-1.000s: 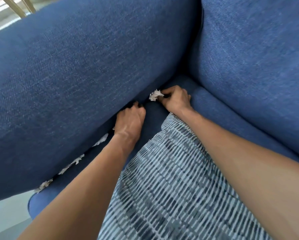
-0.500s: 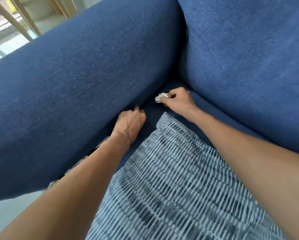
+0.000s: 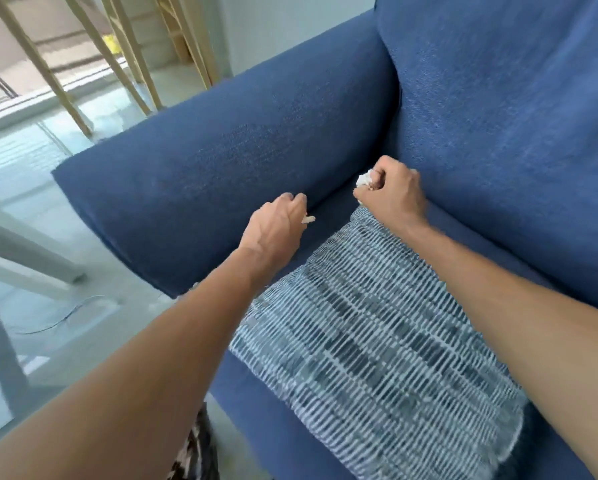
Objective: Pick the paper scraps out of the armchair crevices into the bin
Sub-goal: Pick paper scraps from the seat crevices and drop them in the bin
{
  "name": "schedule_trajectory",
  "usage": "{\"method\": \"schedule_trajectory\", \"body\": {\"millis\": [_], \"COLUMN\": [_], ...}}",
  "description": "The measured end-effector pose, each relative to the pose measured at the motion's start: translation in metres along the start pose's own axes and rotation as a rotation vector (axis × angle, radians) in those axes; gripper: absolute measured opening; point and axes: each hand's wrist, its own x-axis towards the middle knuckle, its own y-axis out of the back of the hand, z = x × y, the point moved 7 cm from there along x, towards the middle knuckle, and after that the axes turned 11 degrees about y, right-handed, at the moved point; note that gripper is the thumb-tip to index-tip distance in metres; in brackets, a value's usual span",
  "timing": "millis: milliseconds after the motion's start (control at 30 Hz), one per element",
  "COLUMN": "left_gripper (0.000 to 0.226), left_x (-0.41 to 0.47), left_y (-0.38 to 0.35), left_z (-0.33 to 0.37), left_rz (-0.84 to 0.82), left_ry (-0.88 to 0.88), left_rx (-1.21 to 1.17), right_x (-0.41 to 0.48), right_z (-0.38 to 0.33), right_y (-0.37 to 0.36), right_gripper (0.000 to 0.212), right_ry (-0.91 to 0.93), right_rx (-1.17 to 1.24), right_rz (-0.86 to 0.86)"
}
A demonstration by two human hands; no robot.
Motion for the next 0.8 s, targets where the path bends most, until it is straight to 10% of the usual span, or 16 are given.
{"method": "schedule_trajectory", "body": {"millis": [800], "left_gripper": [0.014], "left_x": [-0.326], "left_y": [0.053], "left_z": [-0.253], "left_rz": [0.016], "left_ry": [0.311], "left_rx": [-0.269], "right_x": [-0.269], "right_z": [-0.228], "right_y": [-0.131], "right_gripper": [0.018], "right_ry": [0.122], "right_rx": [0.153], "right_rz": [-0.265]}}
